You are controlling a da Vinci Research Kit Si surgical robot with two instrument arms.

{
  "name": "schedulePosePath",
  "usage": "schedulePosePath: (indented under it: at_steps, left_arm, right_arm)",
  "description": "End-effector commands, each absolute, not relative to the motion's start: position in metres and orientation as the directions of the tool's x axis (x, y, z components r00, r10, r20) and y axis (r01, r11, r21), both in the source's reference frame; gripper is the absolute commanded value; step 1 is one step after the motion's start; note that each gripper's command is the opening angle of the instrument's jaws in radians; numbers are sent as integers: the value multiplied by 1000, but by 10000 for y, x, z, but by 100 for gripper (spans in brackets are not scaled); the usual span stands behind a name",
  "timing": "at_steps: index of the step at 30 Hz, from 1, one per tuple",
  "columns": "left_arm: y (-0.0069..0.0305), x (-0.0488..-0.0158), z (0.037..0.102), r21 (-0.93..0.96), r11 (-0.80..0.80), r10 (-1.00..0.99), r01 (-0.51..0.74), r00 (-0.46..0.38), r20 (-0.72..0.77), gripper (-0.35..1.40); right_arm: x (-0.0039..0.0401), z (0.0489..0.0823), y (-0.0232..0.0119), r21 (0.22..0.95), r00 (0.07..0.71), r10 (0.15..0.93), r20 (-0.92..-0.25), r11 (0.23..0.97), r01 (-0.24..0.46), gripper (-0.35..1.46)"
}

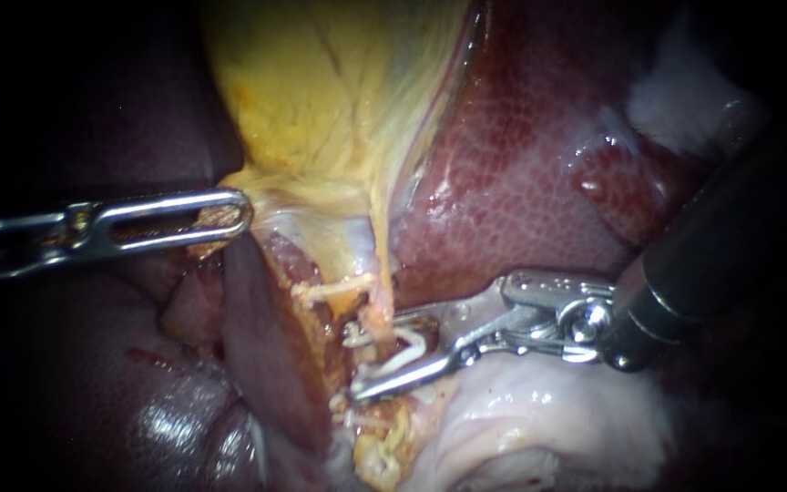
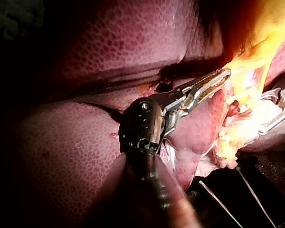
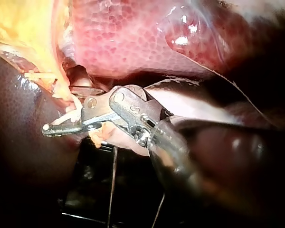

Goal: Clipping third clip right tube

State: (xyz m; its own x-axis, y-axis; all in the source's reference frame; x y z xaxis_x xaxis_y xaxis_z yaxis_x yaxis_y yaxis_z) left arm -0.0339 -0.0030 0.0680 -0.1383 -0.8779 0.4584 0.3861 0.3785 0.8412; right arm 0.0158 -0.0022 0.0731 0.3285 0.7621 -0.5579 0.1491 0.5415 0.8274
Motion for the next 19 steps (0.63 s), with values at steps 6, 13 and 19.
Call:
schedulePosePath:
  at_steps: [6, 13, 19]
  left_arm:
    - [-30, -339, 680, 841, 378, -878, 387, -139, 459, -35]
    - [-31, -340, 679, 841, 378, -878, 387, -139, 459, -35]
    - [-30, -340, 679, 841, 378, -878, 388, -139, 459, -35]
  right_arm:
    - [140, 739, -11, 833, 353, 763, -541, 545, 100, -35]
    - [141, 741, -12, 835, 354, 766, -537, 541, 98, -35]
    - [142, 743, -14, 837, 361, 766, -533, 540, 90, -34]
